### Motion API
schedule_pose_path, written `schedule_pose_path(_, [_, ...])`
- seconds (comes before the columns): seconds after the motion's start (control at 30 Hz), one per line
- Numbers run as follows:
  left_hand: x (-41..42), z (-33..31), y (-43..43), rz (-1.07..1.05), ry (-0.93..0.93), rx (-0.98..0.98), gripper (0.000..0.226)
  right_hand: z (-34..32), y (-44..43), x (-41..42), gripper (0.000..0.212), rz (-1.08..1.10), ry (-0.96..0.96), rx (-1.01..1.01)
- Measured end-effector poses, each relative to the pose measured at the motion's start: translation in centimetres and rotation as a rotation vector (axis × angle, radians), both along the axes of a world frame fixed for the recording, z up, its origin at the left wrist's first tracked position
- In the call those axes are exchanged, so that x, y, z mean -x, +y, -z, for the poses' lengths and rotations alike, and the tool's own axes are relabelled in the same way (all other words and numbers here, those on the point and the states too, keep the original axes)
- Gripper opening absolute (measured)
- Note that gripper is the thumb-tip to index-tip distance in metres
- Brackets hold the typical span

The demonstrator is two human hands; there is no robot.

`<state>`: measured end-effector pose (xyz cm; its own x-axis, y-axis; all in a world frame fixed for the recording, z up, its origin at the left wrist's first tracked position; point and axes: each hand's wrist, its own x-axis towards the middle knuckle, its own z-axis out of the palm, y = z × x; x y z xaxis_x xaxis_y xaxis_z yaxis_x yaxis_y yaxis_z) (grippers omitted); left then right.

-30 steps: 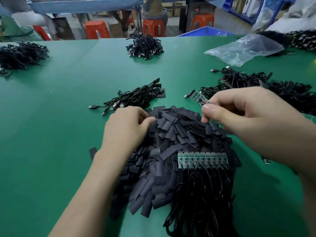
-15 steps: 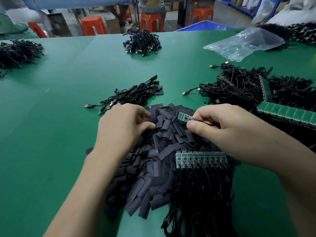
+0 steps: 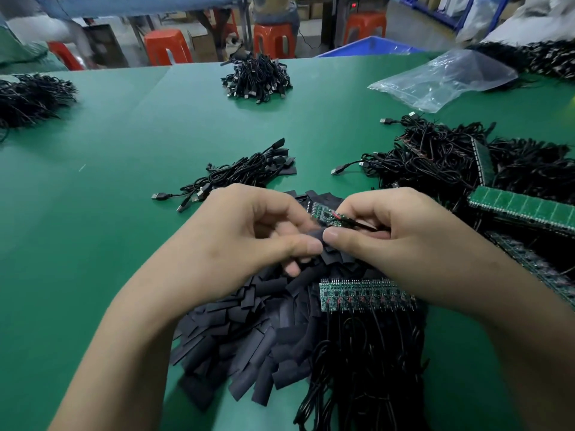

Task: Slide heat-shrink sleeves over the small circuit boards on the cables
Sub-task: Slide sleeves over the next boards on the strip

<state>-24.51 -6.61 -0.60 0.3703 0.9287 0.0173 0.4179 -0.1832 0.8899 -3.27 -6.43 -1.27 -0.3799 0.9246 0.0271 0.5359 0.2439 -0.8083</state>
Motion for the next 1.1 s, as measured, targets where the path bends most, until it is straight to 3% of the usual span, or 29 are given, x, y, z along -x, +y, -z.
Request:
schedule_pose_path(0.13, [-0.4, -0.3, -0.5, -0.077, 0.223, -0.449, 0.020, 0.1, 0.1, -0.4, 0.027, 0.015, 0.166, 0.071])
schedule_pose_path(0.23, [-0.7, -0.6, -0.8, -0.083, 0.296, -0.643, 0.019, -0.1, 0.0, -0.4, 0.026, -0.011, 0.239, 0.113])
schedule_pose_path(0.4, [0.5, -1.2, -0.9, -0.145, 0.203, -0.558, 0.023, -1.1, -0.1, -1.7, 0.042, 0.015, 0.128, 0.084])
schedule_pose_path(0.53, [0.7, -1.4, -1.1, -0.159, 0.155, -0.529, 0.021, -1.6, -0.4, -1.9, 0.043, -0.028, 0.004, 0.028])
schedule_pose_path(1.1, [0.2, -1.3, -1.1, -0.170, 0.070, -0.510, 0.018, -1.6, -0.4, -1.8, 0.043, -0.031, 0.091, 0.048])
